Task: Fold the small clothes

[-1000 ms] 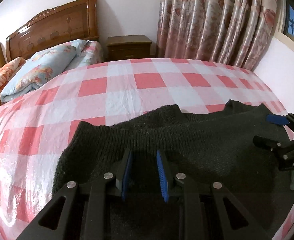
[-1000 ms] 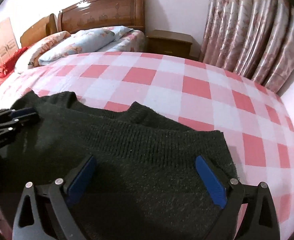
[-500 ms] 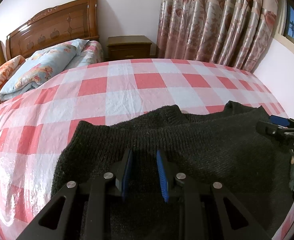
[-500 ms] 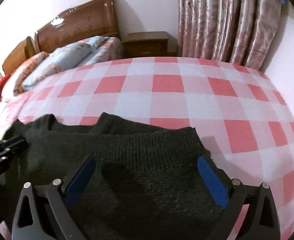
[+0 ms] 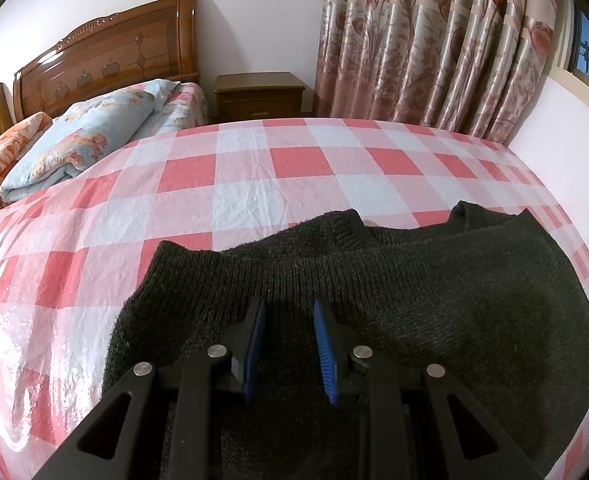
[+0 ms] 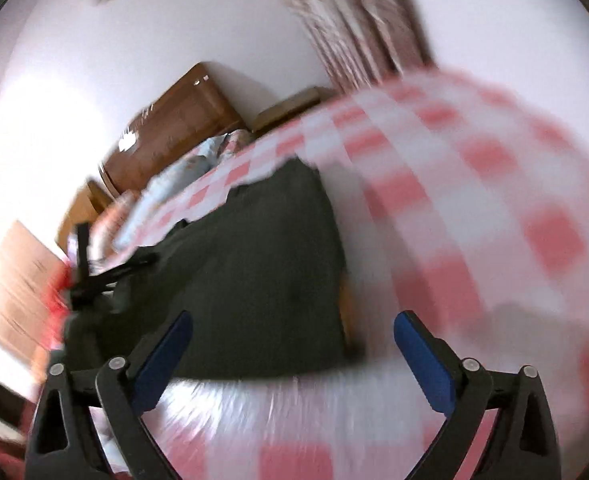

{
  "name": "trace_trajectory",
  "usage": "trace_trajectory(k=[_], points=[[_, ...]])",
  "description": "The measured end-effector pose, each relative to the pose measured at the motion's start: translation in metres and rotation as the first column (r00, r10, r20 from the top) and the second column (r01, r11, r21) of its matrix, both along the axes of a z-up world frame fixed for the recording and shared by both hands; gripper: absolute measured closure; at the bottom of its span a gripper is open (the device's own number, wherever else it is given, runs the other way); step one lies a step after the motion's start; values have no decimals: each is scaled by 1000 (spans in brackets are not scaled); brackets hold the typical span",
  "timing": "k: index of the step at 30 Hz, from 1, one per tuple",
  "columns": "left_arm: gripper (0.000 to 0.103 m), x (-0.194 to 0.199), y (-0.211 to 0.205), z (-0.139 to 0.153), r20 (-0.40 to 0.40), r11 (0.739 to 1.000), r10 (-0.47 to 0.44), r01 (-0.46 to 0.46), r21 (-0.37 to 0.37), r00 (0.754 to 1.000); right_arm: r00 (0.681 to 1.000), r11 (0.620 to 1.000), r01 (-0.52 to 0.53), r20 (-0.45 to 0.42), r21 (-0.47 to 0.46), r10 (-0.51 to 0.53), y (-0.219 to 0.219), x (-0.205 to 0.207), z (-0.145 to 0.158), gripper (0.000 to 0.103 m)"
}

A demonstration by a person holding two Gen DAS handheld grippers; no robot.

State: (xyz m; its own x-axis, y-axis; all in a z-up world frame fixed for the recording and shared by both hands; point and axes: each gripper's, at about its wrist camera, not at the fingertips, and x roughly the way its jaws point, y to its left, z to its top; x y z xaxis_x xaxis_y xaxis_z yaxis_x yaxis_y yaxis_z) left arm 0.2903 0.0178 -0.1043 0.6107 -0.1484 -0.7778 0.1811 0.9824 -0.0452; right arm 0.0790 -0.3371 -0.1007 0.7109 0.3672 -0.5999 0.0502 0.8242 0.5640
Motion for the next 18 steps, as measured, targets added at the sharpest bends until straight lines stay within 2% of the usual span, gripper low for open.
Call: trace_trajectory(k=[2,4,10,13,17,18], points=[[78,0,-1,0,1,1000,0,0,7,1000,999,994,10,-37,111,-6,-5,-17,-17,0],[78,0,-1,0,2,1000,0,0,10,1000,998,987,5,-59,160,5,0,-18,-29,0],[78,0,1,0,1,1000,0,0,-9,1000,997,984,-75,-9,162,78,33,22,-34,0],[78,1,1,0,2,1000,3,-3,-11,1000,998,988,-54,35,147,49,46,47,-34,0],[78,1,2,0,2,1000,6,-6,-12,1000,999,986,-38,23,160,34,69,87,-35,0],[78,1,2,0,3,1000,11,-11,-12,1000,1000,985,-22,15,171,19,68,94,-36,40]])
